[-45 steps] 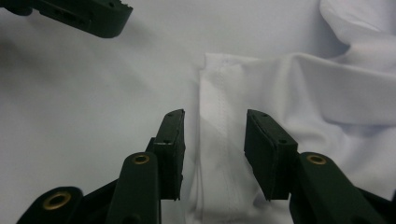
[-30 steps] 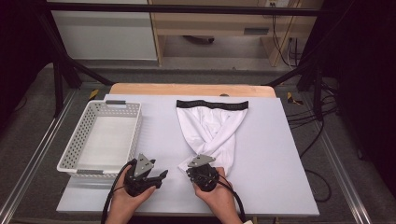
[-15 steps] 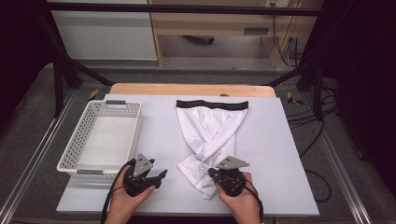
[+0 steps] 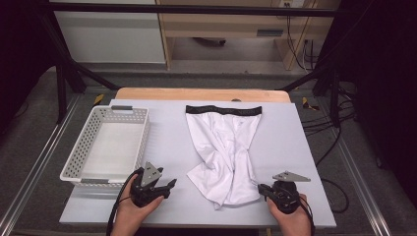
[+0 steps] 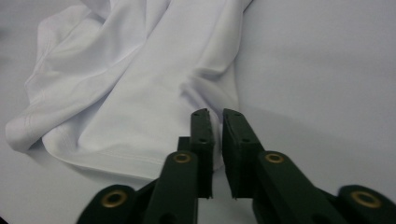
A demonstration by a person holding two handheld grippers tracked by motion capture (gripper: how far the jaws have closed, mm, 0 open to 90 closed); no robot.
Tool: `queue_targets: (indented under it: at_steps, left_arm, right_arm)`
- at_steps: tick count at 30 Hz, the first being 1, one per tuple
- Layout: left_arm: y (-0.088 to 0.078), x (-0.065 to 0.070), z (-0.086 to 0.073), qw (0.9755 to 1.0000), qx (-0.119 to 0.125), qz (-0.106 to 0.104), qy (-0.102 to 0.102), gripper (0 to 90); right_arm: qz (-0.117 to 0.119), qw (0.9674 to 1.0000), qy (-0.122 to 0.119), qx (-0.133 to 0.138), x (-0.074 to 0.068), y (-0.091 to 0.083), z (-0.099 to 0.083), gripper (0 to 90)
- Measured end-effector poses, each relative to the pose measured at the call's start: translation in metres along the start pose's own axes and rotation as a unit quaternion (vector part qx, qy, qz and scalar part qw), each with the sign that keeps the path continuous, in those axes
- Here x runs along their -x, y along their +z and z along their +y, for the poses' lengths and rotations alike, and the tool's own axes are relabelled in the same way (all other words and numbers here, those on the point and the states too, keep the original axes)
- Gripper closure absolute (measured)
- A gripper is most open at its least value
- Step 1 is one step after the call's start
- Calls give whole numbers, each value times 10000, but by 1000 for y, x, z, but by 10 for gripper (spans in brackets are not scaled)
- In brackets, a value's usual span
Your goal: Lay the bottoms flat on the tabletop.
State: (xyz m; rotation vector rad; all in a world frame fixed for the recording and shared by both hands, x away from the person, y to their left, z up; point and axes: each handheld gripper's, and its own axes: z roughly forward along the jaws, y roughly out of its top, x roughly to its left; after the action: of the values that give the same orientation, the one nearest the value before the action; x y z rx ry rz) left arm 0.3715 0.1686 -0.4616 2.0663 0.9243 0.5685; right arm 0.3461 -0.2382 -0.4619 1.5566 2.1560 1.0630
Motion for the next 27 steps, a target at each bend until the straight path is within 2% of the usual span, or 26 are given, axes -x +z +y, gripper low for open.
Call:
queue_targets:
  at_steps: [5, 10, 12, 15, 19, 23, 24, 27]
  left_arm:
    - [0, -1, 0, 10000, 7, 14, -7, 371]
    - [0, 0, 0, 10000, -4, 0, 11, 371]
    - [0, 0, 0, 10000, -10, -4, 16, 371]
    - [1, 1, 0, 10000, -27, -8, 30, 371]
    - [1, 2, 0, 10000, -39, -23, 47, 371]
    - [2, 3, 0, 10000, -39, -34, 55, 371]
    - [2, 3, 0, 10000, -36, -35, 55, 371]
    - [2, 3, 0, 10000, -45, -29, 50, 371]
  right_arm:
    - [-119, 9998, 154, 70, 6, -3, -1, 659]
    - [-166, 9988, 286, 358, 10, -7, 2, 590]
    - [-198, 9982, 265, 493, 9, -9, 4, 578]
    - [-205, 9981, -6, 573, -1, -7, 9, 581]
    - [-184, 9986, -327, 371, -14, 10, 15, 590]
    - [-361, 9984, -429, -8, -12, 27, 18, 590]
    - [-423, 9979, -471, -150, -11, 30, 17, 615]
    - [-525, 9966, -548, -309, -10, 30, 14, 818]
